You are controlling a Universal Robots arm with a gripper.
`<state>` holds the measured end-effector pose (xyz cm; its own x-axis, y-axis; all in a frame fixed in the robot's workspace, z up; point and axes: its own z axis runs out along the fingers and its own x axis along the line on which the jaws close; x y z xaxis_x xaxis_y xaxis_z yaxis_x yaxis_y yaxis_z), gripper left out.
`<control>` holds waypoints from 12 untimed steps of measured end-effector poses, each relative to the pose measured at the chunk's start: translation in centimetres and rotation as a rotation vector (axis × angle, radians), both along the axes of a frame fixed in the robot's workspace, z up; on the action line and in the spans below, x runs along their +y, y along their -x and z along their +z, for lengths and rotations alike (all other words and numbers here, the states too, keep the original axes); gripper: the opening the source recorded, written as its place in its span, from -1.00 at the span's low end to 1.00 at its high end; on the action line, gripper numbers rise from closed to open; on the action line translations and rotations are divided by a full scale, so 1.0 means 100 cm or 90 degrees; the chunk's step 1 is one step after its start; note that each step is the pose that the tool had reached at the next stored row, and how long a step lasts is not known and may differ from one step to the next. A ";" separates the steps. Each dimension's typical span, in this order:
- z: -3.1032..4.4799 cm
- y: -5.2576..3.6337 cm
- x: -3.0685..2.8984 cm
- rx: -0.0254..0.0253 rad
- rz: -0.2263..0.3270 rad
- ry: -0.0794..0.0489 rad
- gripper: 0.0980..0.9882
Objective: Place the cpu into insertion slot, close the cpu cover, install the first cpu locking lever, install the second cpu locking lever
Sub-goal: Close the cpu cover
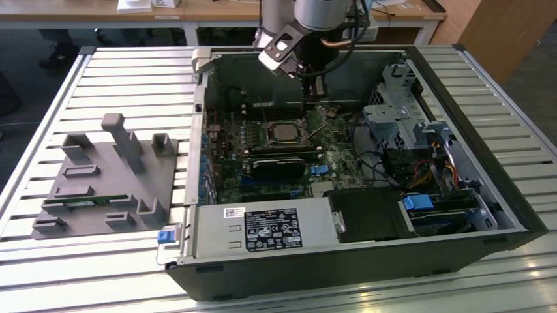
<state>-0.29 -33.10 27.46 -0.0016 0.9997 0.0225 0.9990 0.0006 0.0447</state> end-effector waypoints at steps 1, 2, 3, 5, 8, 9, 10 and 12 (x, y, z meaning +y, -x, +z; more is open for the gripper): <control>-0.0001 -0.0019 0.0000 0.0004 0.000 0.000 -0.96; -0.0003 -0.0040 0.0000 0.0009 0.000 0.000 -0.96; -0.0006 -0.0062 0.0001 0.0016 0.000 0.000 -0.96; -0.0016 -0.0107 0.0005 0.0035 0.000 0.000 -0.96; -0.0038 -0.0137 0.0010 0.0053 0.000 0.000 -0.96; -0.0047 -0.0144 0.0015 0.0059 0.000 0.000 -0.96; -0.0056 -0.0152 0.0025 0.0067 0.000 0.000 -0.96; -0.0071 -0.0175 0.0038 0.0083 0.000 0.000 -0.96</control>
